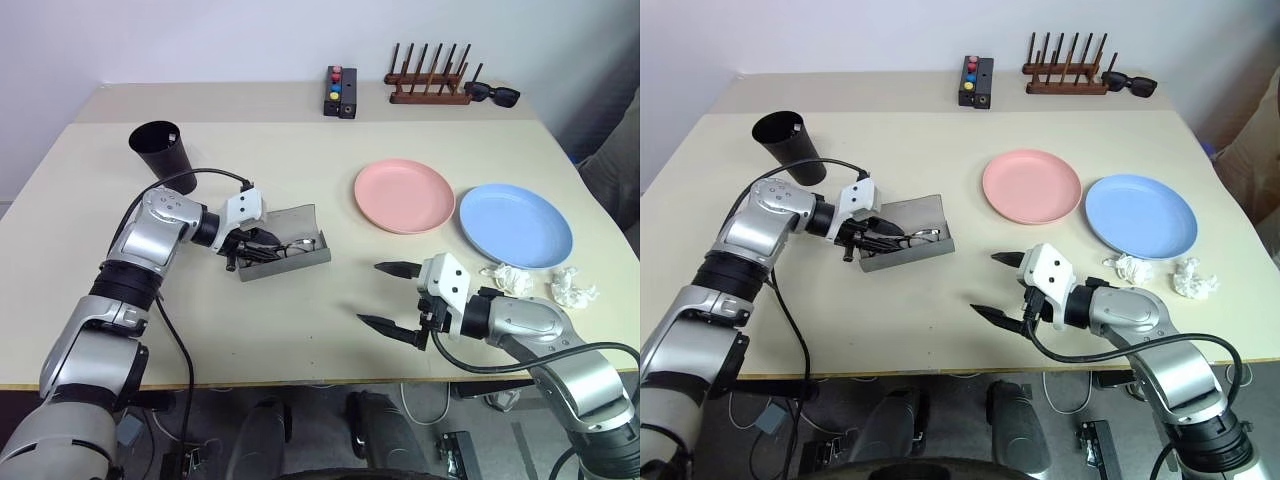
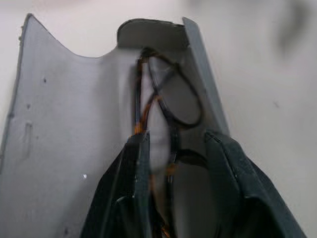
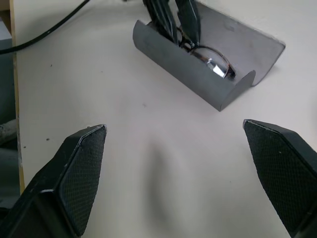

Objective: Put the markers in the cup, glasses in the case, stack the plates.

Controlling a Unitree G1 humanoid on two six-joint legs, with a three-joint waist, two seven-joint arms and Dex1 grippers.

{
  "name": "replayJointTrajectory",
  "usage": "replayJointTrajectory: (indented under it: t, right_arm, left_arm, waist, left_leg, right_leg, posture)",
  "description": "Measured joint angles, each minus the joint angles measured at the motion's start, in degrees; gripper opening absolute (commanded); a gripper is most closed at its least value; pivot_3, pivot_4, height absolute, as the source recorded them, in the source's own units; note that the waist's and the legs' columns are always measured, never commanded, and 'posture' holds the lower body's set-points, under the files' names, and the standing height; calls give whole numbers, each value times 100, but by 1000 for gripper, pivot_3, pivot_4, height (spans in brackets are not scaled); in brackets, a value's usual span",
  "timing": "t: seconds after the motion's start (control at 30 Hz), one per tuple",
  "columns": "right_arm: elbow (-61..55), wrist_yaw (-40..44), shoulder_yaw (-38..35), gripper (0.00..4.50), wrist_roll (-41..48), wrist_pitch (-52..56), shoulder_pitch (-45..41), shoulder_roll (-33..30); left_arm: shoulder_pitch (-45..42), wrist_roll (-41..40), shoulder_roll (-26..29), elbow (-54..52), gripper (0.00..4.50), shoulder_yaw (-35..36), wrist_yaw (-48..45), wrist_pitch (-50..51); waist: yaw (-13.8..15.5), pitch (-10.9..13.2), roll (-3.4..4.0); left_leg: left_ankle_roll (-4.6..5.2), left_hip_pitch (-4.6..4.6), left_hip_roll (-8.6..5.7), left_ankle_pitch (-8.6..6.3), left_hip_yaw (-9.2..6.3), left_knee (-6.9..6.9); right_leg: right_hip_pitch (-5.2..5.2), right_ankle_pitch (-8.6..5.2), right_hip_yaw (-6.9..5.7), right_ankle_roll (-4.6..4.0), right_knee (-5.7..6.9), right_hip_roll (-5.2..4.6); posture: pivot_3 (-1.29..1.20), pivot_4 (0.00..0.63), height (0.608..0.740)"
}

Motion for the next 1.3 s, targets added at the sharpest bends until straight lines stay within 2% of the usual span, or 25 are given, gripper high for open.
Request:
replayJointTrajectory:
  t: [0.2,0.27,0.33,0.43,0.47,0.53,0.63,0.83,1.07,1.3]
  right_arm:
    - [6,60,10,4500,-3,-7,-45,5]
    - [17,83,17,4500,-4,-11,-55,10]
    - [33,96,26,4500,-9,-16,-59,15]
    - [38,97,50,4500,-12,-20,-59,36]
    - [38,97,58,4500,-13,-20,-59,39]
    - [38,95,81,4500,-15,-20,-58,41]
    - [38,98,117,4500,-16,-20,-61,46]
    - [38,104,115,4500,-10,-14,-167,46]
    - [35,89,113,4500,-8,0,-169,43]
    - [31,68,113,4500,-7,6,-148,44]
  left_arm:
    - [-255,-174,-60,132,1401,431,179,86]
    - [-450,-314,-130,222,1924,679,343,218]
    - [-704,-402,-235,439,2654,967,743,204]
    - [-1026,-282,-245,848,2654,1186,1449,-166]
    - [-1074,-143,-215,985,2396,1171,1613,-370]
    - [-1076,61,-144,1221,1603,1123,1806,-638]
    - [-968,269,-93,1409,123,1039,1831,-805]
    - [-513,623,-102,1428,123,678,1728,-1040]
    - [141,261,-92,225,123,588,609,-636]
    - [536,61,-3,-673,123,600,404,-106]
  waist:
    - [6,0,0]
    - [15,0,0]
    - [16,0,0]
    - [-5,0,0]
    - [-17,0,0]
    - [-26,0,0]
    - [-5,0,0]
    - [17,0,-1]
    - [11,0,0]
    - [-4,0,0]
  left_leg:
    - [0,0,0,0,-2,1]
    - [0,-2,-1,0,-2,4]
    - [0,-1,-2,0,-3,5]
    - [0,1,-2,0,-2,3]
    - [0,2,-2,0,-2,2]
    - [0,3,-2,0,-2,0]
    - [0,2,-2,0,-2,1]
    - [0,-1,-4,0,-2,4]
    - [0,0,-2,0,-3,4]
    - [0,1,-1,0,-3,4]
  right_leg:
    - [0,0,-2,1,1,0]
    - [0,1,-2,1,1,0]
    - [0,2,-2,3,1,-1]
    - [0,2,-2,5,3,-1]
    - [0,2,-2,5,3,-1]
    - [-1,2,-2,5,5,1]
    - [-2,2,-2,5,6,1]
    - [-2,3,-2,4,6,-2]
    - [-2,2,-2,2,9,-2]
    - [-2,2,-1,2,10,-2]
  posture:
    - [0,150,735]
    - [0,150,735]
    - [0,150,735]
    - [0,150,735]
    - [0,150,735]
    - [0,150,735]
    - [0,150,735]
    - [0,150,735]
    - [0,150,735]
    - [0,150,735]
